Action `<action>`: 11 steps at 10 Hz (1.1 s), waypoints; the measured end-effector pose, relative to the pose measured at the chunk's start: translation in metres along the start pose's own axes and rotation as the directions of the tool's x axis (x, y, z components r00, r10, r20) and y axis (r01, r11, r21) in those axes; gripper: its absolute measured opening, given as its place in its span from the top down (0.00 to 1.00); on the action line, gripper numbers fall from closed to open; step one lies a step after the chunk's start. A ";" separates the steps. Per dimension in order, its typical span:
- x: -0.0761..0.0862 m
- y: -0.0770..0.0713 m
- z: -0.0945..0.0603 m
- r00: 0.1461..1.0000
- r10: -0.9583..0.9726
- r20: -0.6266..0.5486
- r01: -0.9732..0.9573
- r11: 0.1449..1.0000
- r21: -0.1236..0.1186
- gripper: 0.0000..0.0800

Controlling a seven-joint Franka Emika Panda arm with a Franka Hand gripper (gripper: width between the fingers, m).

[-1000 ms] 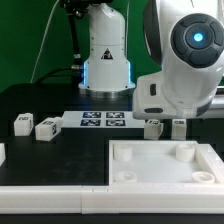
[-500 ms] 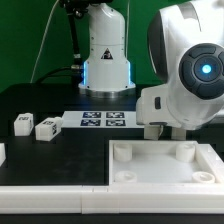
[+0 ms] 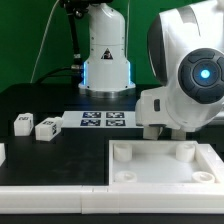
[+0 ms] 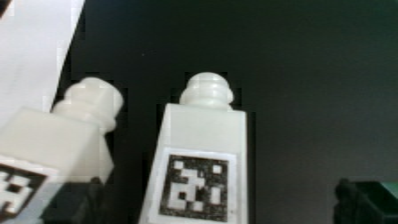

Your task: Assemble one leg

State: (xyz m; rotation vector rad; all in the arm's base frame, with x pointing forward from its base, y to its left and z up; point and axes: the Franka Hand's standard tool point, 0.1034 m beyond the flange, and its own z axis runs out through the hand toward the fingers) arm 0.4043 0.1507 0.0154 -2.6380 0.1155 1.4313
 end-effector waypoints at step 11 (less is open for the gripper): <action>0.002 0.000 0.015 1.000 0.003 -0.002 -0.003 1.000 -0.008 0.64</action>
Offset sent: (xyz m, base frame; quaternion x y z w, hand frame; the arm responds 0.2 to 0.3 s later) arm -0.0100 -0.0050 -0.0147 -0.0073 0.0162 0.0118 0.9998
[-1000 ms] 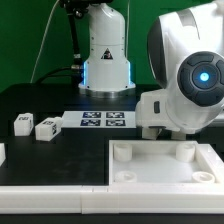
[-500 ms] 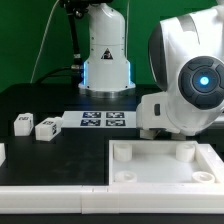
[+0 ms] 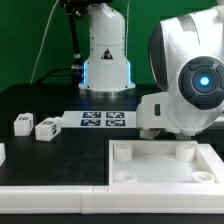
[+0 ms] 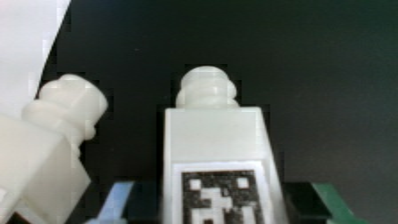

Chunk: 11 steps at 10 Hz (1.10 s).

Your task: Assemble one leg

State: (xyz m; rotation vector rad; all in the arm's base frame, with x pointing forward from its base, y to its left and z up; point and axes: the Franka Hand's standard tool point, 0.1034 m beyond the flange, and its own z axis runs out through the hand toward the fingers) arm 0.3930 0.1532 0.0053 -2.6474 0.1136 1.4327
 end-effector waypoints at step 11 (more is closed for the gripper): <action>-0.032 -0.013 -0.062 0.998 -0.032 -0.052 0.032 0.999 -0.009 0.64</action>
Offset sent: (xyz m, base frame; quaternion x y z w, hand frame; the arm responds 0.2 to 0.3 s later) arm 0.0000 0.0000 0.0000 0.0000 0.0000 0.0000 1.0000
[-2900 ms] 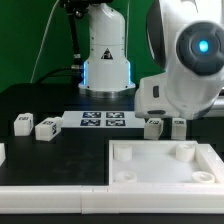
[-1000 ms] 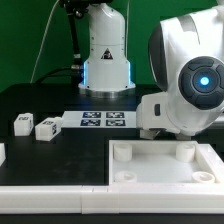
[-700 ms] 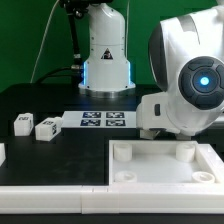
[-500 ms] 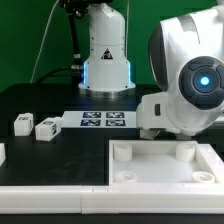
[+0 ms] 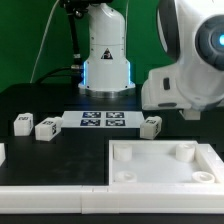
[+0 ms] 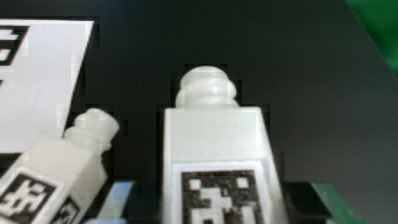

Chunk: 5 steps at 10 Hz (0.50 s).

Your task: Assemble one leg

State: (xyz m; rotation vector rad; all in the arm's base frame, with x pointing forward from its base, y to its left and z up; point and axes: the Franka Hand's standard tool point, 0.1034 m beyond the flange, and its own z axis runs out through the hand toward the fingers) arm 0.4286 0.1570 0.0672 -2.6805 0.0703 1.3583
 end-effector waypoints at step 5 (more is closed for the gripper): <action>0.022 0.001 -0.002 0.940 -0.005 -0.342 0.011 1.000 0.017 0.64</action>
Offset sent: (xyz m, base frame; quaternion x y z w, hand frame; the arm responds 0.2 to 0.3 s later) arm 0.0000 0.0000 0.0000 0.0000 0.2377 0.0000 0.9713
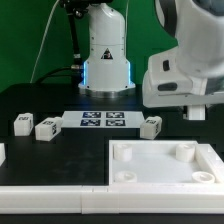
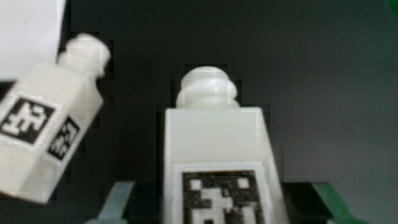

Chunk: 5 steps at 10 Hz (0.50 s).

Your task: Assemble one leg

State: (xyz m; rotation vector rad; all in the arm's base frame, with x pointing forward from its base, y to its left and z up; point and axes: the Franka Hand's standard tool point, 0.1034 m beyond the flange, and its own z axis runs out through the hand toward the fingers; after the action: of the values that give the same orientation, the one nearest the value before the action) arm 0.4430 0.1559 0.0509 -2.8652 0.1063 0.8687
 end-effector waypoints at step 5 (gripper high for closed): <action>0.012 0.006 -0.037 0.935 -0.012 -0.353 0.018 1.000 0.013 0.64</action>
Offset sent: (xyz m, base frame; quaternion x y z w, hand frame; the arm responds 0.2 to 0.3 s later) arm 0.0210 -0.0161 0.0234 -0.0159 0.1274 -0.0369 0.9910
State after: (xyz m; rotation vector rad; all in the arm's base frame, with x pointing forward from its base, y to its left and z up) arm 0.4727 0.1439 0.0743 -2.9695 0.1292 0.3374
